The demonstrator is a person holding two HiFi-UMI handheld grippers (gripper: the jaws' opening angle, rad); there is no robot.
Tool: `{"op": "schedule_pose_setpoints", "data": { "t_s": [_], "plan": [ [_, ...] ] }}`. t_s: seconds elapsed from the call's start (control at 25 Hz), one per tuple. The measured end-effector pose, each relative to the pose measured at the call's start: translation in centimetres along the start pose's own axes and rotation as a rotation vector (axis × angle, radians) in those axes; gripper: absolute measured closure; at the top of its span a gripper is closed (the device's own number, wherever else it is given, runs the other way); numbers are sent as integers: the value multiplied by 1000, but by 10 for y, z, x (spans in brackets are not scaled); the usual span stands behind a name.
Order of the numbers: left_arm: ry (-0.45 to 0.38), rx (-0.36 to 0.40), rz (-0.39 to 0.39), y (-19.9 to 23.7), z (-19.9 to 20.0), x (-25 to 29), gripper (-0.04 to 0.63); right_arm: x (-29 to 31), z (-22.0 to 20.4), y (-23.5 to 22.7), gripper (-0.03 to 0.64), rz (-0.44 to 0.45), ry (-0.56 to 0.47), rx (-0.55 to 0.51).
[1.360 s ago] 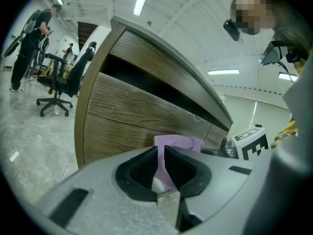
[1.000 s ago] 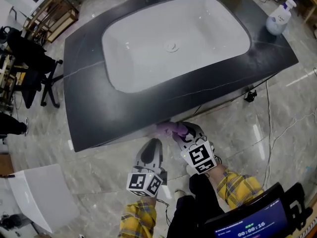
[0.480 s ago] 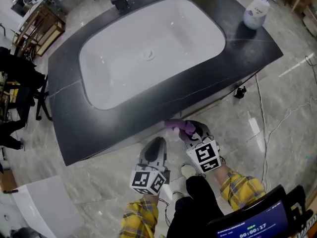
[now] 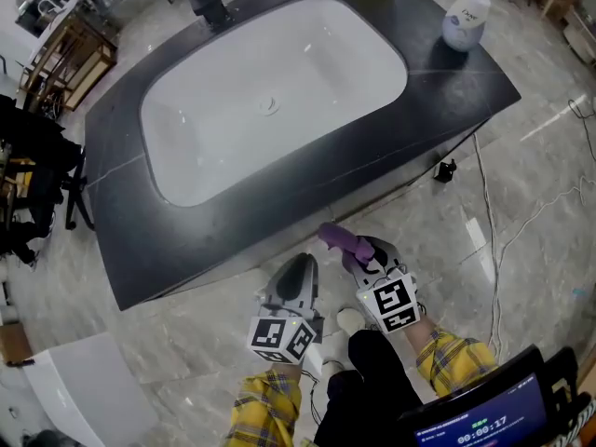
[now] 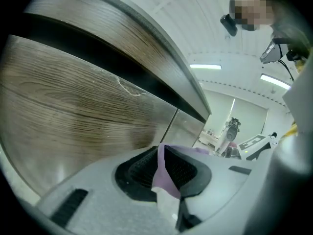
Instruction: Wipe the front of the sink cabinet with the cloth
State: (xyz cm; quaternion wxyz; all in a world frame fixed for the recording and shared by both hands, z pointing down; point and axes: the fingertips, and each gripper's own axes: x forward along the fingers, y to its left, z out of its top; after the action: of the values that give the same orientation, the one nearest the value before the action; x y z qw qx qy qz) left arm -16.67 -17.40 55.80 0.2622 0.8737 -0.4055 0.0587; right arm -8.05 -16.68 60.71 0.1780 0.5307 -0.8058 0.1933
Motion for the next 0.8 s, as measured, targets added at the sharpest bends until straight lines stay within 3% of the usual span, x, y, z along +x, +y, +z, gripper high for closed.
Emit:
{"op": "schedule_pose_setpoints", "data": {
  "t_s": [0.8],
  "plan": [
    [-93, -64, 265, 103, -7, -174, 557, 34, 7, 205, 549, 294, 18, -160]
  ]
}}
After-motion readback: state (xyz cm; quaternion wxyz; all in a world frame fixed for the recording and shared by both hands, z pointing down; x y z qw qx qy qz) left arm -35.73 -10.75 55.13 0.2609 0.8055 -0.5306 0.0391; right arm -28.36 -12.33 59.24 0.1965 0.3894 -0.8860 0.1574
